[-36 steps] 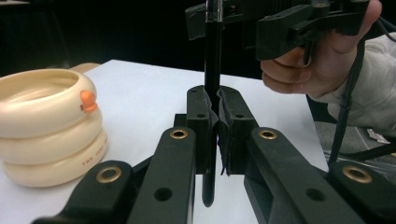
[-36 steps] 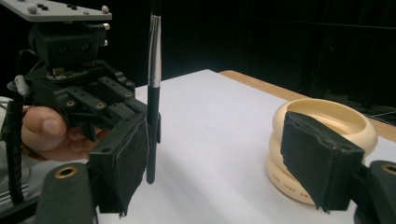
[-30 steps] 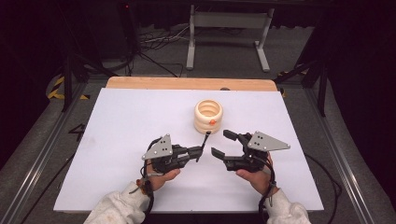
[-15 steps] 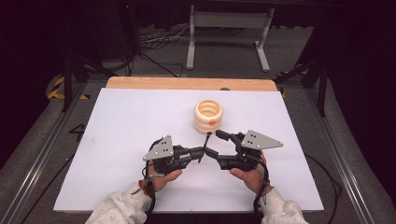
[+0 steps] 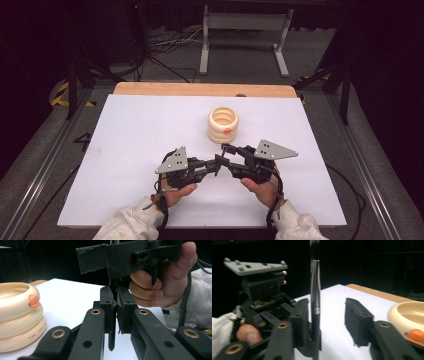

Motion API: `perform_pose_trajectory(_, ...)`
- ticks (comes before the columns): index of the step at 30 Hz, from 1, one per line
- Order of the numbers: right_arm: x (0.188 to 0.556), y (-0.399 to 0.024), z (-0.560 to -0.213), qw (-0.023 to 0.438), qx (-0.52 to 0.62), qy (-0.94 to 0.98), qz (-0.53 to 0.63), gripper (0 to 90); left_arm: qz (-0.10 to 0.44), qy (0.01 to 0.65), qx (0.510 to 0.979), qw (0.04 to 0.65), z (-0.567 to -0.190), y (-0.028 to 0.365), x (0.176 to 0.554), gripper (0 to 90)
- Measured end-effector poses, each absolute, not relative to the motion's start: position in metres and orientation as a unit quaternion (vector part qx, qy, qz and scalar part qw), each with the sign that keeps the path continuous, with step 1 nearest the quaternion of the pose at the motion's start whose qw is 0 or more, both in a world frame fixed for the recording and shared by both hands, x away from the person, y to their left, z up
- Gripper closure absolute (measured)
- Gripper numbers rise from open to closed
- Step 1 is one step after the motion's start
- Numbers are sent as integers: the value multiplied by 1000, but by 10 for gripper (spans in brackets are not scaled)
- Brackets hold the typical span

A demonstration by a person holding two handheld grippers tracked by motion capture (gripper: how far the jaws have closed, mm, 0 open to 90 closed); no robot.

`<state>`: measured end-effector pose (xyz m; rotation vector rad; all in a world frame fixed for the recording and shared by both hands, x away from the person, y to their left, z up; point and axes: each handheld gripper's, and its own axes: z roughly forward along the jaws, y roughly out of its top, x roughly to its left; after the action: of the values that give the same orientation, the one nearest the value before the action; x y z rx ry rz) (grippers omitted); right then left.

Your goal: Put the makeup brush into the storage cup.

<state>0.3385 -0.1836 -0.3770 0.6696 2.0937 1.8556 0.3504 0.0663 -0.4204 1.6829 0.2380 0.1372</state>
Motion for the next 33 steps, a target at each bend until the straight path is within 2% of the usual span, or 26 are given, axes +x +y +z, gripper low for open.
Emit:
perform_pose_trajectory(10,336,-181,-377,124,211,726,643,832,56,107,742,659,-422,66,351,845)
perform_pose_trajectory(27,336,-182,-379,114,213,730,640,838,59,98,755,646,-422,66,352,835)
perform_pose_trajectory(33,336,-184,-377,124,211,732,636,839,76,100,766,631,-421,67,351,756)
